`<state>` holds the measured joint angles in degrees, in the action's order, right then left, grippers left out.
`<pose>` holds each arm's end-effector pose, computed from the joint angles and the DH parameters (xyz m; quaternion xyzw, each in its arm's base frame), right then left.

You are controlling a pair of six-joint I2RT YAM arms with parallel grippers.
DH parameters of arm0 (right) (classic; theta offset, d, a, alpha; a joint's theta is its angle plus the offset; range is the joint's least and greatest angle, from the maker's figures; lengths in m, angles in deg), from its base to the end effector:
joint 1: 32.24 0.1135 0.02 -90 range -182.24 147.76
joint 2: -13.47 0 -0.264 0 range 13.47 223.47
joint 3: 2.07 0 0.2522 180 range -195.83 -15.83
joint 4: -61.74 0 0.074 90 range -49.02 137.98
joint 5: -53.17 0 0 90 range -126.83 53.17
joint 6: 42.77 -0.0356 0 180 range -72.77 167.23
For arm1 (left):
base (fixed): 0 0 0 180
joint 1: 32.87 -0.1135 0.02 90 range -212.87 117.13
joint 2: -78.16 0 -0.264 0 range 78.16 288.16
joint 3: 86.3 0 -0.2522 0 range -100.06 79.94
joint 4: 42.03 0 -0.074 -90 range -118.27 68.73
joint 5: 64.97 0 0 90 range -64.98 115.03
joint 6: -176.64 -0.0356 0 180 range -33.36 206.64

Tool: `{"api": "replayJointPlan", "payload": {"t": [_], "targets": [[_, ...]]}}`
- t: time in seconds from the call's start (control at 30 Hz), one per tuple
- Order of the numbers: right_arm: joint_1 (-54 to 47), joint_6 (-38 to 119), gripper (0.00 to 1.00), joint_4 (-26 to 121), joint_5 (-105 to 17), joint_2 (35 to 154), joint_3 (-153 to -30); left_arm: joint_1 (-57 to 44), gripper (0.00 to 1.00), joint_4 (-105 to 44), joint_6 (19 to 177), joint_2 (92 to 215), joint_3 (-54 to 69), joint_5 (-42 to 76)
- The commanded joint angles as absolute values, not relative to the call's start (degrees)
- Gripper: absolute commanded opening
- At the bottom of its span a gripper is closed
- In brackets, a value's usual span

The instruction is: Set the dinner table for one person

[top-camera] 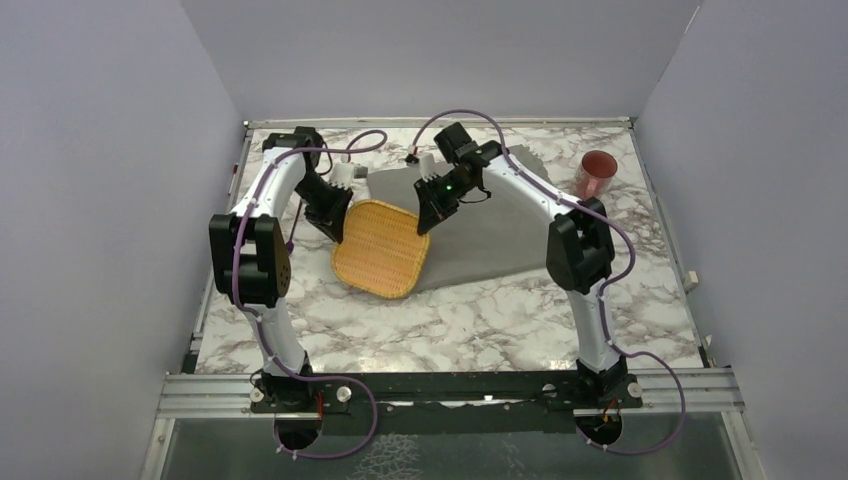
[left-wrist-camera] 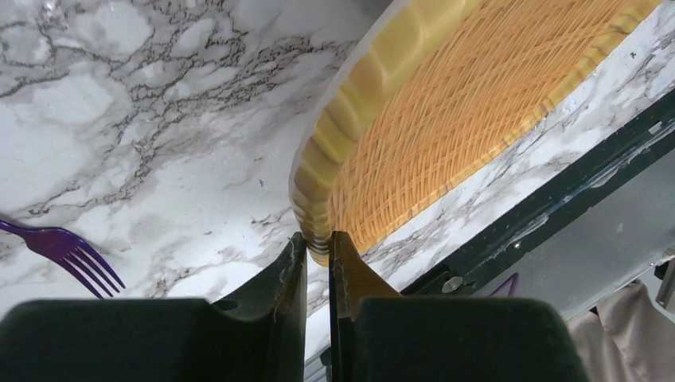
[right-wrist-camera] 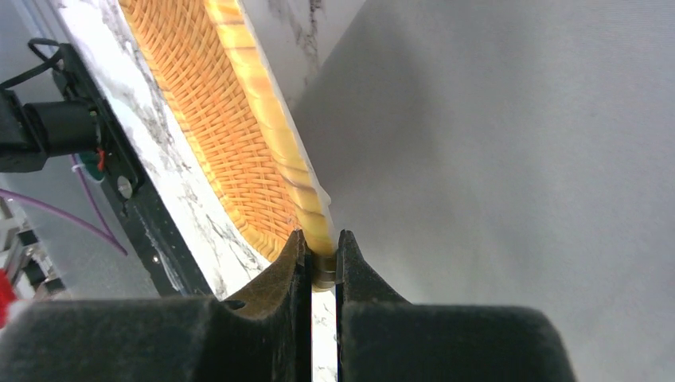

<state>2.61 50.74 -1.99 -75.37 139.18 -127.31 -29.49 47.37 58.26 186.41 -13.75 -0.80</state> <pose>0.3735 0.2871 0.2341 -0.3719 0.8449 0.3667 0.1160 0.3529 -0.0364 0.2547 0.2663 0.9376 -0.2186 0.0467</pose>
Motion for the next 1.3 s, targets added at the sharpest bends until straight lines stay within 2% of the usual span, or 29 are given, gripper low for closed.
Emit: {"api": "replayJointPlan", "payload": {"t": [0.0, 0.17, 0.83, 1.27], "targets": [[5.8, 48.2, 0.0, 4.7, -73.1, 134.9, -126.7, -23.6, 0.0, 45.5, 61.5, 187.2, -17.2, -16.5], [4.9, 45.9, 0.01, 8.7, -64.5, 132.2, -123.0, -20.5, 0.0, 42.9, 63.4, 191.2, -20.1, -17.6], [-3.3, 44.2, 0.01, 7.9, -60.7, 133.2, -125.0, -10.7, 0.0, 44.4, 66.6, 208.2, -45.0, -15.4], [-3.6, 45.0, 0.01, 7.6, -54.3, 127.0, -117.5, -6.0, 0.0, 46.1, 66.0, 215.3, -56.6, -14.0]]}}
